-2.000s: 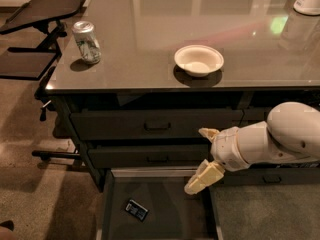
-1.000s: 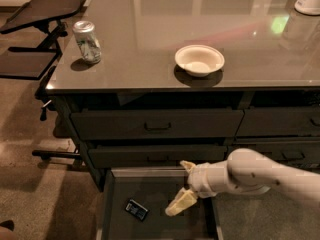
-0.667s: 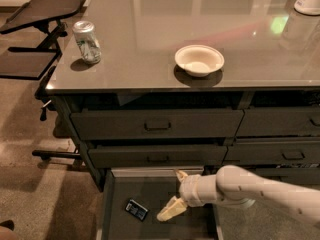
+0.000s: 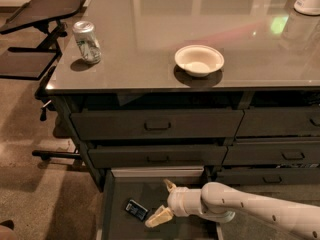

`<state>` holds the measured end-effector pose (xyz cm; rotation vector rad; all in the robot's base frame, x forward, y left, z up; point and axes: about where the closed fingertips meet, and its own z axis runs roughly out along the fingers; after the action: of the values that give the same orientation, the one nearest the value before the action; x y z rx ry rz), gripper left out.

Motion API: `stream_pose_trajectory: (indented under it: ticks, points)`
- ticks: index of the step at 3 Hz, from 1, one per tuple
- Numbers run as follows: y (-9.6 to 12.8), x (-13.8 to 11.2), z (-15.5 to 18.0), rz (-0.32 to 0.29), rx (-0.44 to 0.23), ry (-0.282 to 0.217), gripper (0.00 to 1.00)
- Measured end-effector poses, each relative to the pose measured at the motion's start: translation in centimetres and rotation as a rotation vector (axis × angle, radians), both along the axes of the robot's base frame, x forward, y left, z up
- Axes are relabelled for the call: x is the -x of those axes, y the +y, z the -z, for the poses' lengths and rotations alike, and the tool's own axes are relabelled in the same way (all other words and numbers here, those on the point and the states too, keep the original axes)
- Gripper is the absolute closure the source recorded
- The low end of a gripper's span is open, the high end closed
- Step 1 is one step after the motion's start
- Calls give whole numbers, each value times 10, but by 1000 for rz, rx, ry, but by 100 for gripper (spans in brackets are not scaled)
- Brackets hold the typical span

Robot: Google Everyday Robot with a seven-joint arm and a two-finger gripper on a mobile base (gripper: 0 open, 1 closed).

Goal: Pick rxbar blueberry from bottom drawer and place on counter

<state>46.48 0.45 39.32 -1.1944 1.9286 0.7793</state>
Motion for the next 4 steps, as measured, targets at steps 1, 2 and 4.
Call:
stream_pose_trajectory:
  ticks: [1, 2, 4]
  points:
    - [0, 0, 0, 0, 0, 0, 0]
    - [6, -5, 8, -26, -15, -5, 0]
    - [37, -32, 88, -102, 6, 16, 0]
